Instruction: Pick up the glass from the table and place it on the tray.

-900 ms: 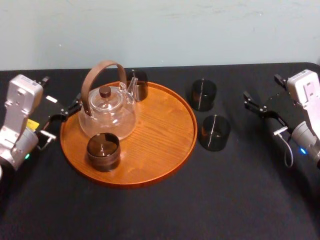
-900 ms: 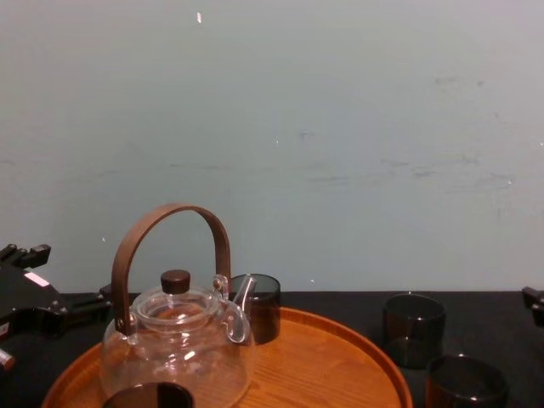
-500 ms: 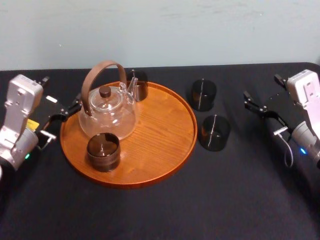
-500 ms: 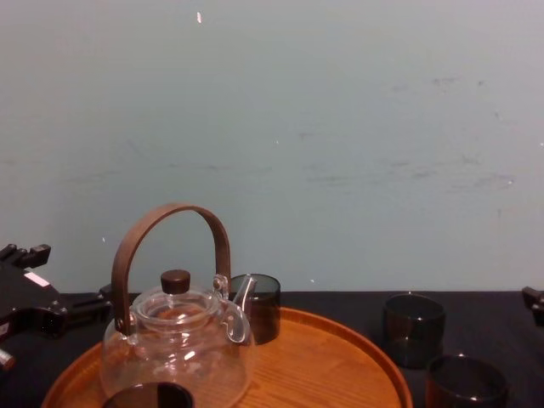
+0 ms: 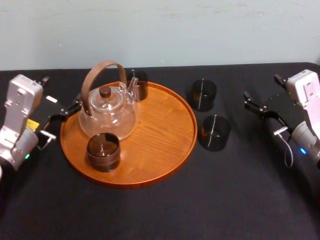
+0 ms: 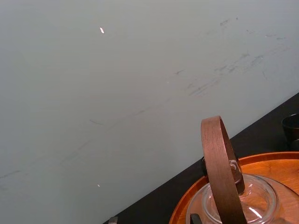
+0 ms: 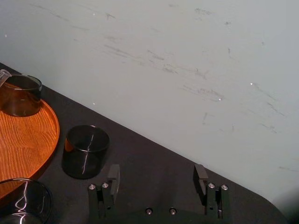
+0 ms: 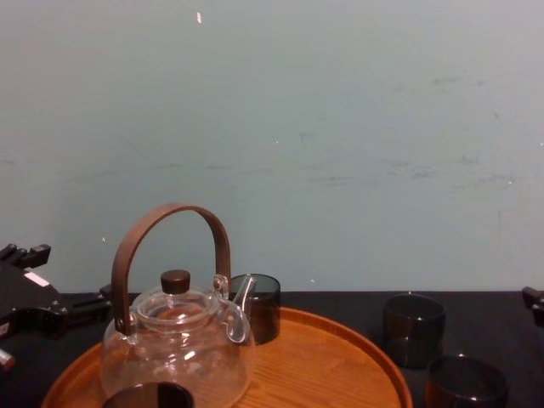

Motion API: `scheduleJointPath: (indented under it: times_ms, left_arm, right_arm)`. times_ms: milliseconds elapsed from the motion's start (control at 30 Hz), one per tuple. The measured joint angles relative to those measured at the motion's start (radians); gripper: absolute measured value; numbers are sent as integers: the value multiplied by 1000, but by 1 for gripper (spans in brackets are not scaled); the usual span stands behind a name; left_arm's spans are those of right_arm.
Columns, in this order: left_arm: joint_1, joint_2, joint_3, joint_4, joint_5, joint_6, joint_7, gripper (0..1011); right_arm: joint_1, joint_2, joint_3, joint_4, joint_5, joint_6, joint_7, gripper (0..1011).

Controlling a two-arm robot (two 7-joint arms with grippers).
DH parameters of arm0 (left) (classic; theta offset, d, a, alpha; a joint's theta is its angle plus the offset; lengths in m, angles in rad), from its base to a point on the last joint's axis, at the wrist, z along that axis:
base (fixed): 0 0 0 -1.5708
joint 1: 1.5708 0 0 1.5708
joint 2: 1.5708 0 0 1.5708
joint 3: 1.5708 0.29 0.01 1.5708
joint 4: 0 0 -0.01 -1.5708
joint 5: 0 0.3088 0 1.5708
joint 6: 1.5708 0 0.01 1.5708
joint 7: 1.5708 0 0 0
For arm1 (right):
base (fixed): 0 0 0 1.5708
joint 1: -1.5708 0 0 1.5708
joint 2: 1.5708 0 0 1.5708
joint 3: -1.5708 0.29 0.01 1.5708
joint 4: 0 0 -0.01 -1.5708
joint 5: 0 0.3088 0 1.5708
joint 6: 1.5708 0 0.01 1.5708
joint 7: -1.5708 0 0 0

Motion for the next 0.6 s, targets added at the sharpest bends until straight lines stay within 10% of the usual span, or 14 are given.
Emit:
scheduleJointPath:
  times_ms: [600]
  left_arm:
    - [0,0,0,0,0,0,0,1002]
  right_arm:
    - [0,0,0,0,0,0,0,1002]
